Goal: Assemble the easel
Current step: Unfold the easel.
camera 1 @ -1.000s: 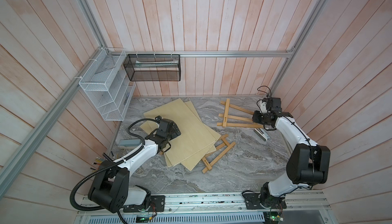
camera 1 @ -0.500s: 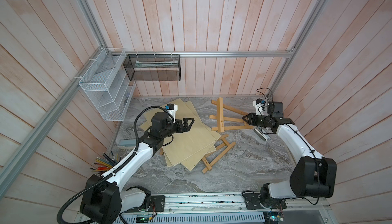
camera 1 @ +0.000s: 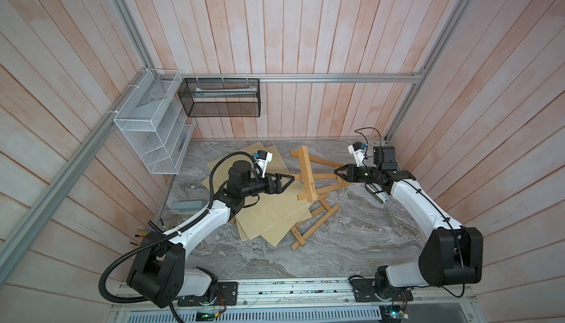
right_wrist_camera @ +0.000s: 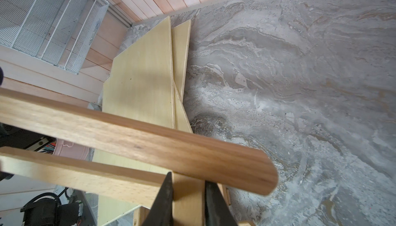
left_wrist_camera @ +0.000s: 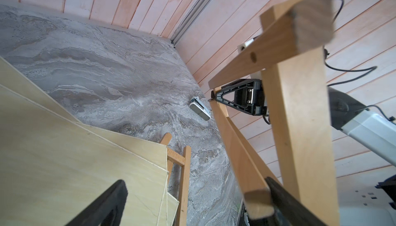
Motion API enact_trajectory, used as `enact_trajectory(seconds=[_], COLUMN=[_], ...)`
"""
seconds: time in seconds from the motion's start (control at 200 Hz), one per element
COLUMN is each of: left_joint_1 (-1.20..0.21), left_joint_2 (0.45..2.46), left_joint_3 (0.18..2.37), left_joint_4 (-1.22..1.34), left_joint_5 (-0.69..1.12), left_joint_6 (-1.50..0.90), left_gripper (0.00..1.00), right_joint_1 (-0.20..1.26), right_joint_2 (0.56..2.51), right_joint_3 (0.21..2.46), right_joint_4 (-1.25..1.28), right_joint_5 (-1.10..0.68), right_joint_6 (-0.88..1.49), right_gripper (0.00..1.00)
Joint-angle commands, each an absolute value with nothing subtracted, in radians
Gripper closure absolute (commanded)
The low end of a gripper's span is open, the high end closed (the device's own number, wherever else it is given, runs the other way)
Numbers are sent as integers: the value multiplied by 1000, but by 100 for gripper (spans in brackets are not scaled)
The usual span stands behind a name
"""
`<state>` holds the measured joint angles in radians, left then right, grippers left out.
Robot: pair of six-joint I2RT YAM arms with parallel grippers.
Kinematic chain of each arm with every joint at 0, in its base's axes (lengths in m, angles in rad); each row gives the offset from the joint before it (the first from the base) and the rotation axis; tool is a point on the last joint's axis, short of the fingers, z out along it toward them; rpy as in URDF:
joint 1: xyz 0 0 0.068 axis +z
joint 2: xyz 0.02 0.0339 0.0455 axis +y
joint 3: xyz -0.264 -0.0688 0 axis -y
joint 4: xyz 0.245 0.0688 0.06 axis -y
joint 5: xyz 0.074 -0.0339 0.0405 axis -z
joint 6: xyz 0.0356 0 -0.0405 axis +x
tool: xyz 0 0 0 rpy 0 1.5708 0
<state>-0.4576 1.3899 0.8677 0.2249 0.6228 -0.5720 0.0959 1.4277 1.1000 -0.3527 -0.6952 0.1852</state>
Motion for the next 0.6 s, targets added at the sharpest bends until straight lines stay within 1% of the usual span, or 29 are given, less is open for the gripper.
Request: enact_trajectory(seconds=[0.0,0.255,0.375,0.475,0.535,0.595], left_joint_1=[-456,-456,-457,-457,-457,-456], left_joint_2=[1434,1540,1583,1600,1597,1585], left_joint_3=[901,904,900,892,882,876], left_joint_4=[260,336,360,378,385,375], left_joint_5=[576,568,549,522,505,464], left_joint_6=[-569,-624,-656,-683,-687,-689], left_gripper=[0,0,0,0,0,0], right_joint_1=[98,100,100,99,99,99], right_joint_2=[1374,1311,1276,1253,1243,1240], right_joint_3=[1128,1127,1110,1096,1092,1108], right_joint_4=[-310,-300,-188,-46,15,22], right_joint_5=[-824,-913,-998,-1055,-1062,-1054], right_joint_6=[217,245,341,456,504,510], right_gripper=[100,100,100,100,100,100])
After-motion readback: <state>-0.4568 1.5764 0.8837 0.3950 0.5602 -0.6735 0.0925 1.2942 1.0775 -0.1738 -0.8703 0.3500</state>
